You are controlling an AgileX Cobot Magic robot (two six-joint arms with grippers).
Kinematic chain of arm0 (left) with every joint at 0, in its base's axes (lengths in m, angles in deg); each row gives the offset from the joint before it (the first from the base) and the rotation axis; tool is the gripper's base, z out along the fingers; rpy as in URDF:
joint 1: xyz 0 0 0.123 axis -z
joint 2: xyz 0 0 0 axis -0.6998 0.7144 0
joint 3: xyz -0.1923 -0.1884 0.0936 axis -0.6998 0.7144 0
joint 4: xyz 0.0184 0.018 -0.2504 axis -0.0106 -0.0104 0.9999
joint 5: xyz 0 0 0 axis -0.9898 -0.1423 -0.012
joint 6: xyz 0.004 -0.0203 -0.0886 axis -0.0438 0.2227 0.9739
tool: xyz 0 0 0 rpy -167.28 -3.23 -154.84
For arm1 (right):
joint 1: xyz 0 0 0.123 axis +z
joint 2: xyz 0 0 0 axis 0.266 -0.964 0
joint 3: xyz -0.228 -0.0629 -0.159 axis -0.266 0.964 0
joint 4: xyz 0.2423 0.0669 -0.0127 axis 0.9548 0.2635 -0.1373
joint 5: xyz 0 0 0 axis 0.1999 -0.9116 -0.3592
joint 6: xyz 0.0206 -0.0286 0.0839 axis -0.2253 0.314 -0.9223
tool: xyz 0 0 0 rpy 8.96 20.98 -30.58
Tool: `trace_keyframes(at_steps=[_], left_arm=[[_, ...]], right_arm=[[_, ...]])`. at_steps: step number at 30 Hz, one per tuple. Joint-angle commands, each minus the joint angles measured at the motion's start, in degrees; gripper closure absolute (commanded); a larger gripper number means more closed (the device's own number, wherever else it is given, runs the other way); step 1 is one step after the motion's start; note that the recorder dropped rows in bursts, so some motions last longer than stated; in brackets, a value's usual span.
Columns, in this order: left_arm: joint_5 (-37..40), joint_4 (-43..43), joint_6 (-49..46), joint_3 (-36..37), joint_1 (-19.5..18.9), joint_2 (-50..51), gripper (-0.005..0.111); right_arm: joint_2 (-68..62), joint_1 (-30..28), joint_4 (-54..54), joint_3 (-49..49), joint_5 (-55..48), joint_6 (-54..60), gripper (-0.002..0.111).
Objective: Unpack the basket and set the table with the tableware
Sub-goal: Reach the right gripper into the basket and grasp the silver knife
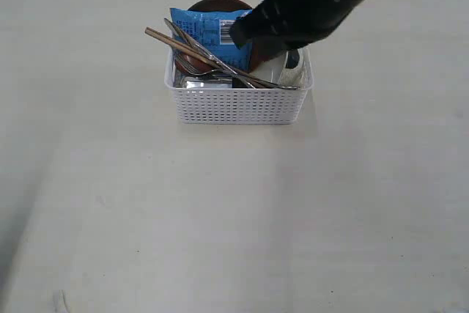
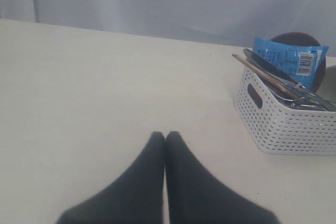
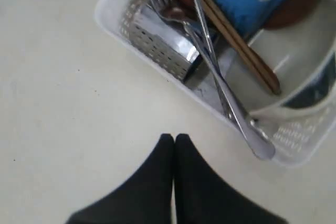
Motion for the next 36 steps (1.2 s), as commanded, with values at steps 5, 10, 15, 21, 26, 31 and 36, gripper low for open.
trace_keyframes(at_steps=[5, 10, 15, 21, 26, 31, 36], left_arm=[[-0.54, 0.24, -0.03, 0.16, -0.06, -0.21, 0.107], [-0.54, 0.24, -0.03, 0.16, -0.06, -0.21, 0.107], [-0.54, 0.24, -0.03, 0.16, -0.06, -0.21, 0.107], [-0.54, 0.24, -0.03, 0.16, -0.06, -0.21, 0.107], [-0.54, 0.24, -0.03, 0.16, -0.06, -0.21, 0.107], [-0.54, 0.24, -0.03, 0.16, -0.06, -0.21, 0.107], [-0.54, 0.24, -0.03, 0.16, -0.06, -0.21, 0.107]], right_arm=[[-12.39, 1.26, 0.42, -23.06, -16.64, 3.55, 0.108], [-22.27, 1.50, 0.42, -35.47, -19.65, 5.62, 0.099], [-27.29, 1.62, 0.30, -39.13, -19.65, 7.53, 0.068], [-31.21, 1.62, -5.46, -39.13, -19.65, 7.53, 0.062], [-33.24, 1.62, -5.35, -39.13, -19.65, 7.53, 0.064], [-33.82, 1.83, -5.35, -39.13, -19.65, 8.06, 0.064], [-34.16, 1.16, -5.64, -39.13, -19.65, 8.91, 0.064]])
